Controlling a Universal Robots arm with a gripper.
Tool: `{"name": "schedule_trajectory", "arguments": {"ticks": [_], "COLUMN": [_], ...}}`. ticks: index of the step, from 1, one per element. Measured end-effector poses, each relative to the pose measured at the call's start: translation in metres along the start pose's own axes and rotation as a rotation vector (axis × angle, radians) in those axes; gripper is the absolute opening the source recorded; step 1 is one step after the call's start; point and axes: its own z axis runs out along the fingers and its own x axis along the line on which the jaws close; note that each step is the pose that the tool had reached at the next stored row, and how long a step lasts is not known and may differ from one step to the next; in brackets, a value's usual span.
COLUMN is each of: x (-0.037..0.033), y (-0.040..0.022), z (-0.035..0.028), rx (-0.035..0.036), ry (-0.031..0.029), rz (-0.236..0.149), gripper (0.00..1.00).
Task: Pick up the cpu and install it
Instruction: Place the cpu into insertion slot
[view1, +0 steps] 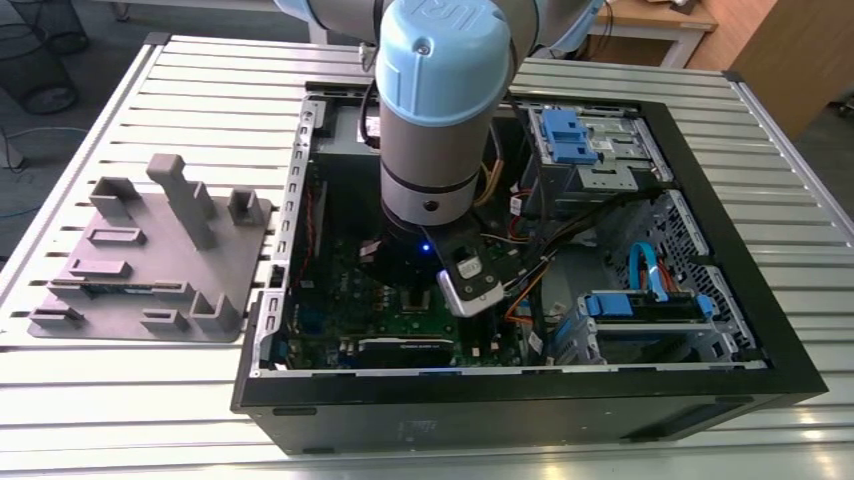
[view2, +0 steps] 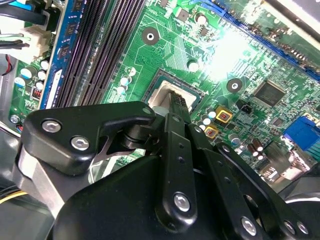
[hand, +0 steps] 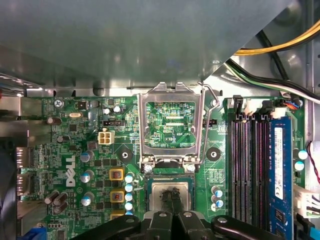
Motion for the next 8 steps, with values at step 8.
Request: {"name": "schedule_trajectory", "arguments": {"ticks": [8], "x": [-0.0001], "y": [-0.0022], "z": [-0.0004], "rx": [0.0010], "ry": [0.0000], "rz": [0.006], "gripper": [0.11]}}
